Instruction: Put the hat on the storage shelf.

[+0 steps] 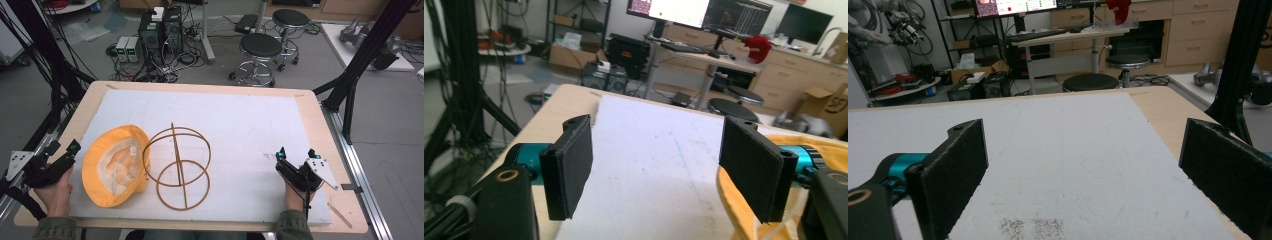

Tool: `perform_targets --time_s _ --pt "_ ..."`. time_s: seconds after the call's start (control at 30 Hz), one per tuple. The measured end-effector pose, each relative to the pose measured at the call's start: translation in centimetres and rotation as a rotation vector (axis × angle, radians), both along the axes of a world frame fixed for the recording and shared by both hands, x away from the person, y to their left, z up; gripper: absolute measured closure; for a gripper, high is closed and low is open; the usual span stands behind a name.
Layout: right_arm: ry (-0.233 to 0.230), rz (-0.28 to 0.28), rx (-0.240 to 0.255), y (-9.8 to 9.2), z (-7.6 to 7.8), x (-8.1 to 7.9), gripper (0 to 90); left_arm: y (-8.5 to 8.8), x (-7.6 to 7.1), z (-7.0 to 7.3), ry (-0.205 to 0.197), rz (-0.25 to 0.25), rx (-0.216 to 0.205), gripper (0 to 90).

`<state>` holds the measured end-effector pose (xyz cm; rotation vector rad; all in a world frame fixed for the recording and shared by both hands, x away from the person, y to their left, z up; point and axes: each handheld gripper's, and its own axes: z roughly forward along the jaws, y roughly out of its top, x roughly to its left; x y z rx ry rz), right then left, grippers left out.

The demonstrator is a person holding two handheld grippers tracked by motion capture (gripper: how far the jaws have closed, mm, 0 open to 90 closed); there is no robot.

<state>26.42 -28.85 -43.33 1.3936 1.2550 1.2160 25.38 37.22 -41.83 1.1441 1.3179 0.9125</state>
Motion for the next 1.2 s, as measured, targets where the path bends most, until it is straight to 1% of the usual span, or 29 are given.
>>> perform_targets --time_s 0.1,0.17,0.27,0.3,0.47,0.7,0.9,1.2 --pt "0.006 0.0 0.004 -0.03 -0.03 0.05 4.3 -0.1 0.01 0.05 0.01 0.002 0.003 28.2" --pt "0.007 0.001 0.007 -0.07 -0.03 0.04 4.3 -0.1 0.02 0.04 0.015 -0.001 -0.003 27.8" --pt "0.012 -0.002 0.012 -0.1 -0.06 0.05 4.3 -0.04 -0.02 -0.02 0.016 -0.003 -0.013 27.8" --pt "0.016 -0.001 0.007 -0.15 -0.09 0.1 4.3 -0.02 -0.02 -0.05 0.016 -0.003 -0.017 27.8" --pt "0.02 0.0 0.001 -0.09 -0.13 0.13 4.3 -0.06 0.0 -0.1 0.017 -0.004 -0.017 27.8" --pt "0.022 -0.003 0.007 -0.1 -0.14 0.14 4.4 -0.08 -0.23 -0.14 0.026 -0.006 -0.021 27.9" --pt "0.024 -0.001 0.008 -0.14 -0.16 0.15 4.3 0.0 -0.41 -0.09 0.03 -0.01 -0.044 28.0" --pt "0.029 0.0 0.013 -0.16 -0.18 0.17 4.3 -0.26 -0.52 -0.06 0.04 -0.026 -0.041 28.3"
